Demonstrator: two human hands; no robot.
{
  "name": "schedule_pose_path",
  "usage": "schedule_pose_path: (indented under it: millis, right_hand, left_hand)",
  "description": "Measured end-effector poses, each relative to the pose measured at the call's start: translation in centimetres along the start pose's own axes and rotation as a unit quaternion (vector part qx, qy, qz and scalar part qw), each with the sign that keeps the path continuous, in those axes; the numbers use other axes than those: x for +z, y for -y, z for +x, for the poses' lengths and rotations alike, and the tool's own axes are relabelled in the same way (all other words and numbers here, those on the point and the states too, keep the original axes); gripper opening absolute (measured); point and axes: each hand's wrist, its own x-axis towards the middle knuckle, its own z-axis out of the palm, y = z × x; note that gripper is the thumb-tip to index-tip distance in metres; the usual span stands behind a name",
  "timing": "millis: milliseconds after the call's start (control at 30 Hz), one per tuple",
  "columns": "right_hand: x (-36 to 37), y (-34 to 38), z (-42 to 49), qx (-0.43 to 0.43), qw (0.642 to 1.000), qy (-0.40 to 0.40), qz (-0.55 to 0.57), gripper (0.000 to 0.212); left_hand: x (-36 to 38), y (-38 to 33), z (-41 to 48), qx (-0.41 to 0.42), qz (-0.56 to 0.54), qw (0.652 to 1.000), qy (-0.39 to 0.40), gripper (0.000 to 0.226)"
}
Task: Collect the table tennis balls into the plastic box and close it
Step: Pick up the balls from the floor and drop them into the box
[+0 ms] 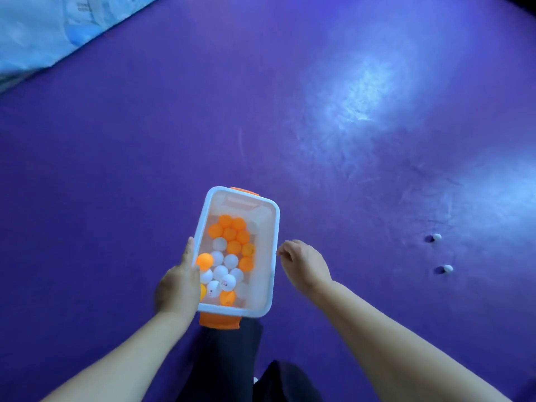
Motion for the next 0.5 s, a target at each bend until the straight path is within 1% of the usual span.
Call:
schedule_pose_path:
  millis: [100, 267, 367, 500]
  right_hand:
    - [-0.3, -1.9, 6.1, 0.036, 0.999, 0.002, 0.006, 0.025]
    - [1.3, -5.8, 15.3, 0.068, 0.998, 0.017, 0.001, 0.027]
    - [4.3, -8.8, 21.4, 0.078, 0.997, 0.012, -0.001, 0.025]
    - [11.2, -13.8, 29.2, 0.093, 0.995, 0.027, -0.02, 0.025]
  left_hand:
    - [0.1, -2.0, 5.8, -0.023, 0.001, 1.0, -0.015, 0.059]
    - [1.9, -4.6, 14.3, -0.034, -0.043, 0.998, -0.042, 0.059]
    - [5.2, -5.8, 19.6, -0.041, -0.062, 0.996, -0.054, 0.06]
    - [12.1, -6.0, 25.8, -0.059, -0.086, 0.992, -0.073, 0.06]
